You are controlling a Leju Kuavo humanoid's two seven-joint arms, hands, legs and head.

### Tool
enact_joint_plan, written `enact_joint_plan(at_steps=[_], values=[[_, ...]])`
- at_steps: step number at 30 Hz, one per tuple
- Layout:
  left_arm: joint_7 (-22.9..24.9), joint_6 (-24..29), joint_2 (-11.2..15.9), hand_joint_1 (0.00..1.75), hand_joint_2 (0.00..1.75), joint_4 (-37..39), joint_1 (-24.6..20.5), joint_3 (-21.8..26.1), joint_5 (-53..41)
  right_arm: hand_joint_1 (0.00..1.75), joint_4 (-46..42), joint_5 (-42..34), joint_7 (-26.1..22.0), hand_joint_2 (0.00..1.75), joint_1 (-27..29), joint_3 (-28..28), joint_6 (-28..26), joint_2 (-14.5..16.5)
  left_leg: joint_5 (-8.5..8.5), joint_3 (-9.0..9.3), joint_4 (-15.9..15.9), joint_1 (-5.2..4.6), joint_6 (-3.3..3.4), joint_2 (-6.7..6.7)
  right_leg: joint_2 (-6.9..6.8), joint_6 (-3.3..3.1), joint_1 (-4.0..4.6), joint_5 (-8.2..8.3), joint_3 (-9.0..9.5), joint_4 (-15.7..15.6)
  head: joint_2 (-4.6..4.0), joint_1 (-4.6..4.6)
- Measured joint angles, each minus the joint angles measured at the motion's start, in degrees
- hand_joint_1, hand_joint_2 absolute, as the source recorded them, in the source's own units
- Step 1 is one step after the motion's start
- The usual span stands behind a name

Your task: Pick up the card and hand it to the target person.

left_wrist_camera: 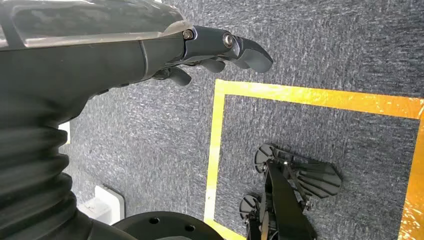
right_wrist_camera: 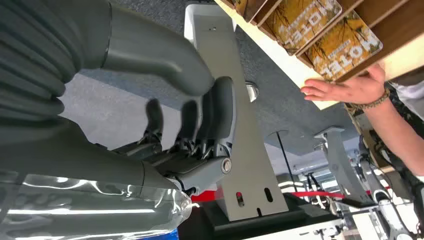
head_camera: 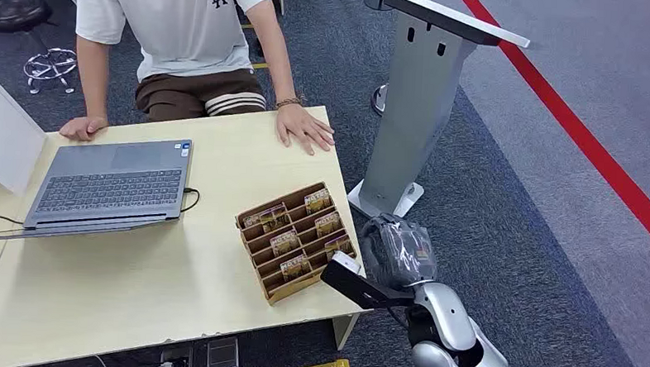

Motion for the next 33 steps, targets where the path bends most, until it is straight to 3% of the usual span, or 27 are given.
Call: enact_joint_plan(at_steps=[7, 9, 12, 14, 33], values=[[0.0, 0.0, 0.0, 0.0, 1.75, 0.0, 0.0, -0.4, -0.2, 1.59, 2.2, -0.1, -1.1, 1.75, -1.3, 1.0, 1.5, 0.6, 0.0, 0.0, 0.0, 0.0, 0.0, 0.0, 0.0, 0.0, 0.0, 0.0, -0.01, 0.0, 0.0, 0.03], [-0.1, 0.0, 0.0, 0.0, 1.75, 0.0, 0.0, -0.4, -0.2, 1.34, 2.7, -0.1, -1.2, 1.75, -1.5, 1.2, 1.8, 0.8, 0.0, -0.01, 0.0, 0.0, 0.0, 0.0, 0.0, 0.0, 0.0, 0.0, -0.01, 0.0, 0.0, 0.05], [-0.3, -0.1, 0.0, 0.0, 1.75, 0.0, -0.1, -0.4, -0.2, 0.62, 3.6, -0.1, -1.5, 1.75, -1.9, 1.5, 2.4, 1.0, 0.0, -0.01, 0.0, 0.0, 0.0, 0.0, 0.0, 0.0, 0.0, 0.0, -0.01, 0.0, 0.0, 0.05], [-0.3, -0.1, 0.0, 0.0, 1.75, 0.0, -0.1, -0.4, -0.2, 0.32, 4.3, -0.1, -1.7, 1.75, -2.2, 1.8, 3.0, 1.1, 0.0, -0.01, 0.0, 0.0, 0.0, 0.0, 0.0, 0.0, 0.0, 0.0, -0.01, 0.0, 0.0, 0.05], [0.2, -0.1, -0.1, 0.0, 1.75, 0.0, -0.1, -0.4, 0.1, 0.38, 8.6, -0.4, -3.8, 1.75, -6.3, 4.0, 3.8, 3.5, 0.0, -0.03, 0.0, 0.0, 0.0, 0.0, 0.0, 0.0, 0.0, 0.0, -0.03, 0.0, 0.0, 0.04]])
